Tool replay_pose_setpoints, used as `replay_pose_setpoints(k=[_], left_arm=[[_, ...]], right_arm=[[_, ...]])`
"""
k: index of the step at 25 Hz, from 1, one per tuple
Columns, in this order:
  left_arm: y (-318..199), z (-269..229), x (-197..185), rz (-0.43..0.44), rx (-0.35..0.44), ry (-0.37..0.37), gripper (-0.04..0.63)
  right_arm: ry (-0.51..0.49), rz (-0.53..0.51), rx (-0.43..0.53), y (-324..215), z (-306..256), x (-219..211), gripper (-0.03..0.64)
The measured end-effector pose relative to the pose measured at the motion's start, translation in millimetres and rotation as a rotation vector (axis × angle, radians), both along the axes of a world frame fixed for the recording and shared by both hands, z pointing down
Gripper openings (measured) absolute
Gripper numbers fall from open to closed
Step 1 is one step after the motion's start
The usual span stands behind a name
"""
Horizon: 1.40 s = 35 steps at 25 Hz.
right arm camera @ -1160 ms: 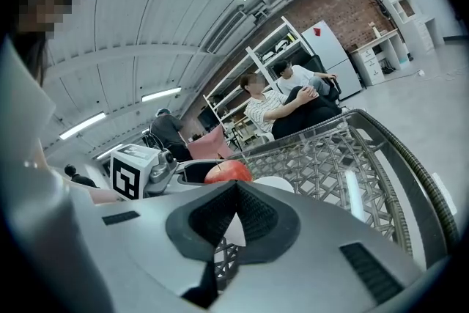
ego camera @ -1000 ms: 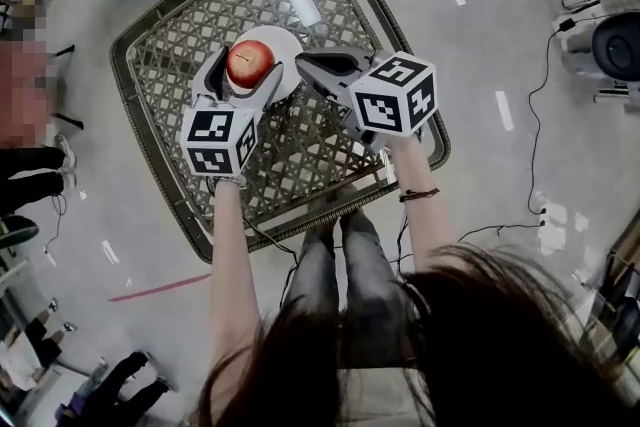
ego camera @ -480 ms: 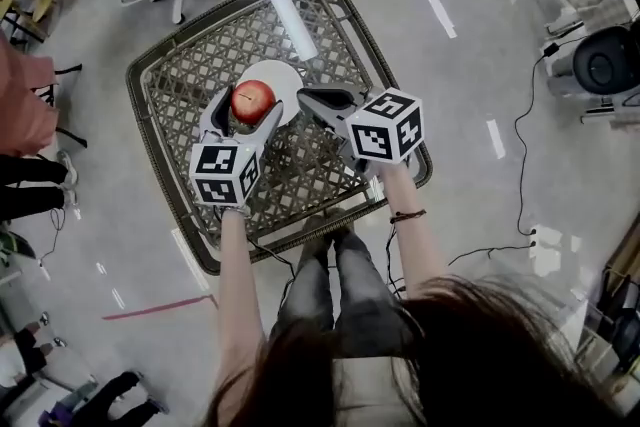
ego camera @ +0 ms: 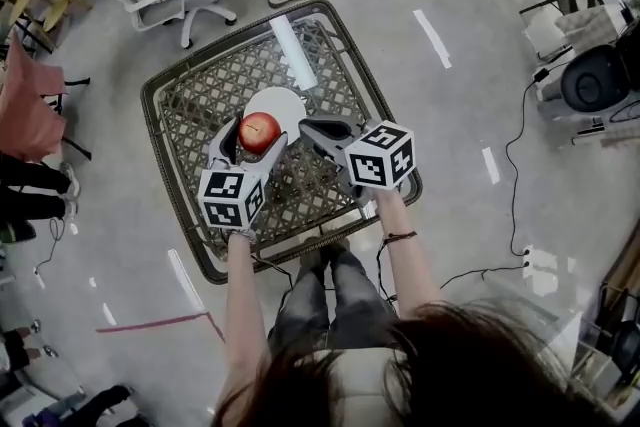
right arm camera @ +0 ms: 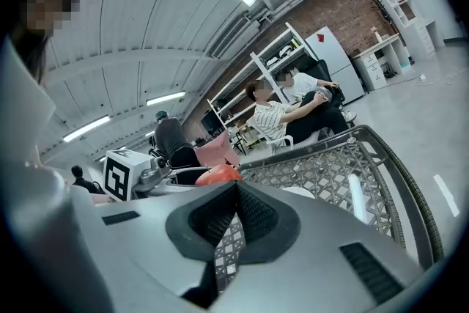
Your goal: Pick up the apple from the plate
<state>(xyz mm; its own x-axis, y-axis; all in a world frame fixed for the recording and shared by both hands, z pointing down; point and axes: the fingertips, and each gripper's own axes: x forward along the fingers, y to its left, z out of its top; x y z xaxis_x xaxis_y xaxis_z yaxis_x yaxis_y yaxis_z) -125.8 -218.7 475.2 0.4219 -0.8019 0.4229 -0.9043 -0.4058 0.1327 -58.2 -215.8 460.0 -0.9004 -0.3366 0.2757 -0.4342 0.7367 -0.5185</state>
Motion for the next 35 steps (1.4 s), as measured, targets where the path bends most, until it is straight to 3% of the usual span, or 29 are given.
replay_pose_setpoints(k=[35], left_arm=[[55, -86, 6, 0.009, 0.074, 0.048, 0.399]], right_arm=[[-0.078, -0.022, 0.081, 38, -75, 1, 0.009]])
